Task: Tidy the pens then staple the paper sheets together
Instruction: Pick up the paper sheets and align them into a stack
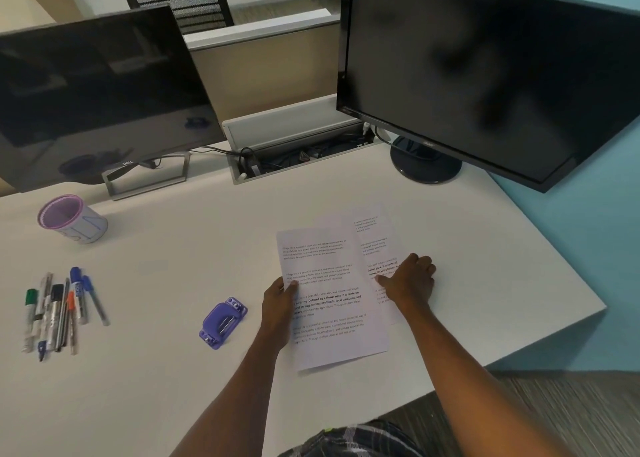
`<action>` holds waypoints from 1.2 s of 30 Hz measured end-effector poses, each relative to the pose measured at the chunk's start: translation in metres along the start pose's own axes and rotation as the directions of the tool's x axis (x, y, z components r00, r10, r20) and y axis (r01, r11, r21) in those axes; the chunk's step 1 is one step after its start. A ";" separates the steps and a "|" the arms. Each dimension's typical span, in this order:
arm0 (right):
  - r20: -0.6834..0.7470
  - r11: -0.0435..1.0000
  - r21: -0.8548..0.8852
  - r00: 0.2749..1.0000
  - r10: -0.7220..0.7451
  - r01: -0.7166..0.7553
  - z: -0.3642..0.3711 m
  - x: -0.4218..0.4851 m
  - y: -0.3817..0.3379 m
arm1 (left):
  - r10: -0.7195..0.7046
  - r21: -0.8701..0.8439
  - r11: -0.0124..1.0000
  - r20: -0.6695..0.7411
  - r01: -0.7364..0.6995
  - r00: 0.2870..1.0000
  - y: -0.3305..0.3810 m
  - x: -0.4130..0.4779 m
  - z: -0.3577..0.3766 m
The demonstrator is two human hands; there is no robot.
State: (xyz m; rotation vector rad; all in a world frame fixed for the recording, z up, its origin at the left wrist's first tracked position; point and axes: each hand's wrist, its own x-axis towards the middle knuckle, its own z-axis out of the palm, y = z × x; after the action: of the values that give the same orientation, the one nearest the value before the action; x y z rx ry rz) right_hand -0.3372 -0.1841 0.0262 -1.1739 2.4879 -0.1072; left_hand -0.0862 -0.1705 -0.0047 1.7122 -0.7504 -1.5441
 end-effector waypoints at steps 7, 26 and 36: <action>0.038 1.000 0.025 0.999 0.012 -0.013 -0.008 0.001 -0.004 | 0.010 0.028 1.000 0.007 -0.010 1.000 0.000 0.000 -0.001; 0.133 0.931 0.363 0.991 -0.005 -0.044 -0.035 -0.011 0.005 | 0.031 0.036 0.999 0.014 -0.032 0.999 -0.002 -0.007 -0.001; -0.046 0.922 0.337 0.982 -0.185 0.189 -0.094 -0.028 -0.014 | 0.065 0.041 0.997 -0.021 -0.064 0.998 -0.003 -0.008 0.003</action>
State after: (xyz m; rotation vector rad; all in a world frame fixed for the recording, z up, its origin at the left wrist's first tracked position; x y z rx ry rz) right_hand -0.3465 -0.1808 0.1244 -1.2544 2.2414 -0.5752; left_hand -0.0902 -0.1626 -0.0023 1.7144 -0.8229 -1.4734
